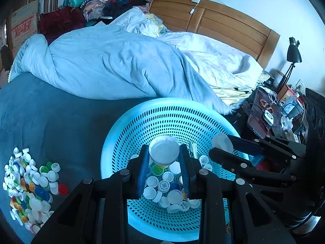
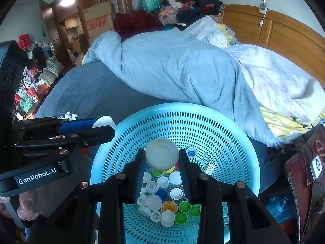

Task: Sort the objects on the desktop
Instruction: 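Carry the white cap and clear cap over the blue basket, then open both grippers to drop the caps into the basket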

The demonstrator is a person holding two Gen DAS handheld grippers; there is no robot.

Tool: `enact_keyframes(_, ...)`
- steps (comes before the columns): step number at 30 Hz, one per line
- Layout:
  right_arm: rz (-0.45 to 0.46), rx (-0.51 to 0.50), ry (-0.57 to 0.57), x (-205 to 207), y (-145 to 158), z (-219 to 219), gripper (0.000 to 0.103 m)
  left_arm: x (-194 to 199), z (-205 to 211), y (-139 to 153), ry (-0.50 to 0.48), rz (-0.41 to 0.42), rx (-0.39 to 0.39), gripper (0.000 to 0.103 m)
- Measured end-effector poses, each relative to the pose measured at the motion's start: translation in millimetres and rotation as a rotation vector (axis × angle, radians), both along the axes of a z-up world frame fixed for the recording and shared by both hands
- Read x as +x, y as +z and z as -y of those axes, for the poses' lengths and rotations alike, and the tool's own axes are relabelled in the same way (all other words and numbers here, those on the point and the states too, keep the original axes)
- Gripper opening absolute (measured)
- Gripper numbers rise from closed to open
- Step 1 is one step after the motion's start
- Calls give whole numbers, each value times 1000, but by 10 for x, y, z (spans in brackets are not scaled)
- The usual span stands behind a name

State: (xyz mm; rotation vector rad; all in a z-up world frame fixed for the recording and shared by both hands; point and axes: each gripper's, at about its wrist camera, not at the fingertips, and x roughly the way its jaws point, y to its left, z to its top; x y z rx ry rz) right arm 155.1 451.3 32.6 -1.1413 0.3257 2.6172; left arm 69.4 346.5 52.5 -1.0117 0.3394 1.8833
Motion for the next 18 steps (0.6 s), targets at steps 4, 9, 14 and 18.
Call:
enact_keyframes(4, -2, 0, -2, 12, -7, -4, 35, 12, -9, -2, -1, -3, -1, 25)
enact_keyframes(9, -4, -4, -5, 25, -13, -22, 35, 19, -36, -9, -6, -5, -3, 25)
enact_keyframes(14, -3, -5, -6, 29, -16, -28, 35, 24, -49, -17, -9, -7, -4, 25)
enact_keyframes(18, -3, -8, -6, 32, -21, -35, 35, 37, -67, -29, -13, -8, -5, 25)
